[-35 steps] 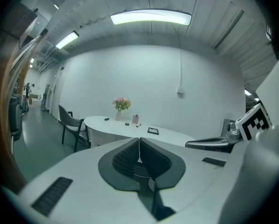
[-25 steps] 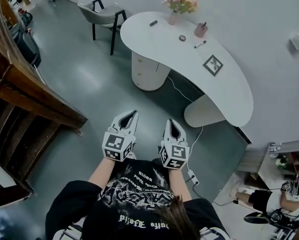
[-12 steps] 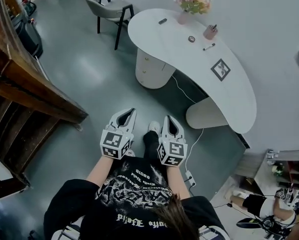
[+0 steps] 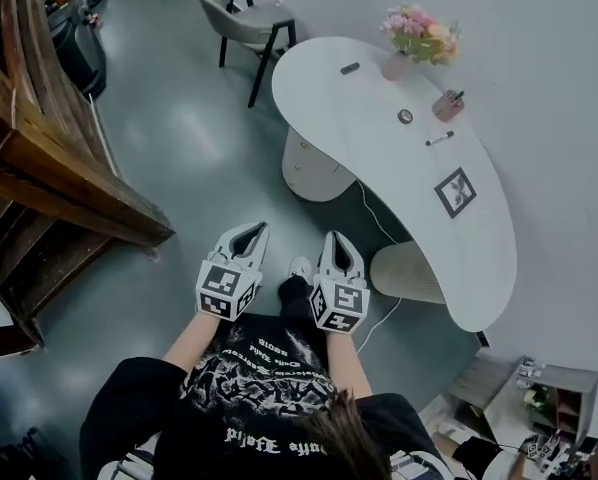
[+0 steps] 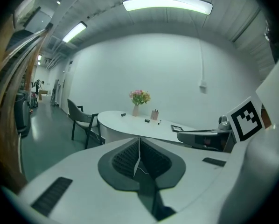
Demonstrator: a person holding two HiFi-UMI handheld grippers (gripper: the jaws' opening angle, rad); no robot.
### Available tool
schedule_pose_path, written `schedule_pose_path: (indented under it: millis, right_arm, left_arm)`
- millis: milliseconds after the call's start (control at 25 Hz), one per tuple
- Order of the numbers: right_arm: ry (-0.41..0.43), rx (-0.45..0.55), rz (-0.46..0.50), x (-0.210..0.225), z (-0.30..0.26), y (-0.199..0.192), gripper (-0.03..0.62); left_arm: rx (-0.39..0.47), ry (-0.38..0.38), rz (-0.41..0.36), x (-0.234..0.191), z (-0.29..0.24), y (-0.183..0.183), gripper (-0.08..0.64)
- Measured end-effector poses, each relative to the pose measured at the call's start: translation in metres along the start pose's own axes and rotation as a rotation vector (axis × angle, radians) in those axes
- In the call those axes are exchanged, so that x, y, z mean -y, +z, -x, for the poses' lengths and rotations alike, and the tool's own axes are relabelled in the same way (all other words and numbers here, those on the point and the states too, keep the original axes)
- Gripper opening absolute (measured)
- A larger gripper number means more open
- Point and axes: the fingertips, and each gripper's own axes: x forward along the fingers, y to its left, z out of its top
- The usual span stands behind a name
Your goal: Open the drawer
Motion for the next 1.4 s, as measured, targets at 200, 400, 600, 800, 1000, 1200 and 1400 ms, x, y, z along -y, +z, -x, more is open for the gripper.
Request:
schedule_pose_path:
  millis: [200, 400, 600, 800, 1000, 1200, 1400]
  right_arm:
    - [0.074, -0.028, 0.026, 0.028, -0.057, 0.023, 0.026]
    - [0.118, -0.047, 0.035, 0.061, -0.104, 0.045, 0.026]
    - [0.167, -0.071, 0.046, 0.092, -0.147, 0.056, 0.026]
    - [0.212, -0.094, 0.066, 0.115, -0.187, 0.063, 0.026]
    - [0.232, -0.112, 0.086, 0.118, -0.218, 0.065, 0.026]
    - [0.235, -0.128, 0.098, 0.113, -0.232, 0.065, 0.026]
    - [0.222, -0.122, 0.109, 0.099, -0.238, 0.064, 0.026]
  left_arm:
    - [0.013, 0.022, 0.060, -0.003, -0.056, 0.022, 0.026]
    - [-0.004, 0.048, 0.085, -0.006, -0.114, 0.039, 0.026]
    - [0.026, 0.086, 0.169, -0.015, -0.162, 0.053, 0.026]
    - [0.019, 0.151, 0.166, -0.030, -0.202, 0.059, 0.026]
    - [0.015, 0.158, 0.169, -0.047, -0.221, 0.060, 0.026]
    - [0.002, 0.163, 0.130, -0.060, -0.230, 0.064, 0.026]
    - [-0.004, 0.152, 0.120, -0.074, -0.234, 0.064, 0.026]
